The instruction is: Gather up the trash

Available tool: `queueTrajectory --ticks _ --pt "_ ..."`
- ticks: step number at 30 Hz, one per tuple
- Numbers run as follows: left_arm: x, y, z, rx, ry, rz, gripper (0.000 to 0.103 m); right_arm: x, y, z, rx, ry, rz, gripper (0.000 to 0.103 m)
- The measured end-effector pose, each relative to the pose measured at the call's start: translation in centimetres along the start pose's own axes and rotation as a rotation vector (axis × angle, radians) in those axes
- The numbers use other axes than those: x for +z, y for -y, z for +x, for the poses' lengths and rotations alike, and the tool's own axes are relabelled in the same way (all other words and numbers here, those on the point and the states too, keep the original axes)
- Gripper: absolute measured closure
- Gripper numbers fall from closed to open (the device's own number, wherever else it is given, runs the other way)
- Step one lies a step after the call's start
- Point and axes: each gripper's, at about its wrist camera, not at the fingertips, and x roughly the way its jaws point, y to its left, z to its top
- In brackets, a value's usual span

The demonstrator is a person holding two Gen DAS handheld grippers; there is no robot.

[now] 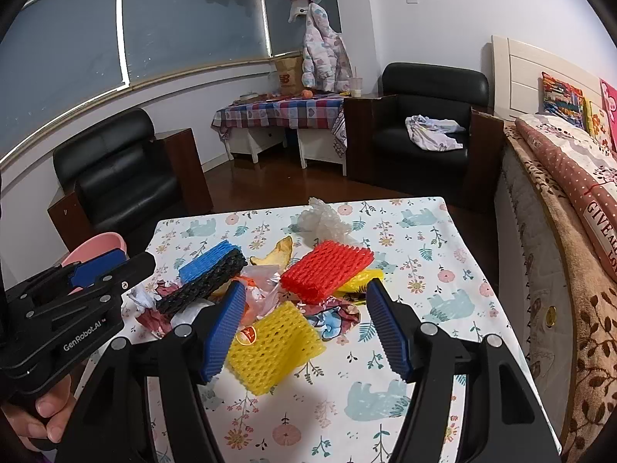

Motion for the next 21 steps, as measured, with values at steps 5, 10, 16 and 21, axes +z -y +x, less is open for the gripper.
queueTrajectory --ticks 5,10,16,21 --pt "0.03 0.0 0.0 0.001 -0.001 -0.002 0.061 0.31 0.04 -0.1 -0.003 0.001 0.006 0.038" --pt "0.07 -0.02 -0.05 0.0 -0.003 -0.002 0.061 0.33 0.18 -0.2 -0.006 0.004 0.011 0.038" --pt "0.08 -0.03 -0.08 0.0 -0.003 -0.001 0.061 0.46 0.21 -0.33 -0.008 0.008 0.014 0.038" --pt "-0.09 -0.06 0.23 -0.001 -0.005 -0.002 0.061 0.54 0.22 -0.48 -0.011 0.013 0.018 0.038"
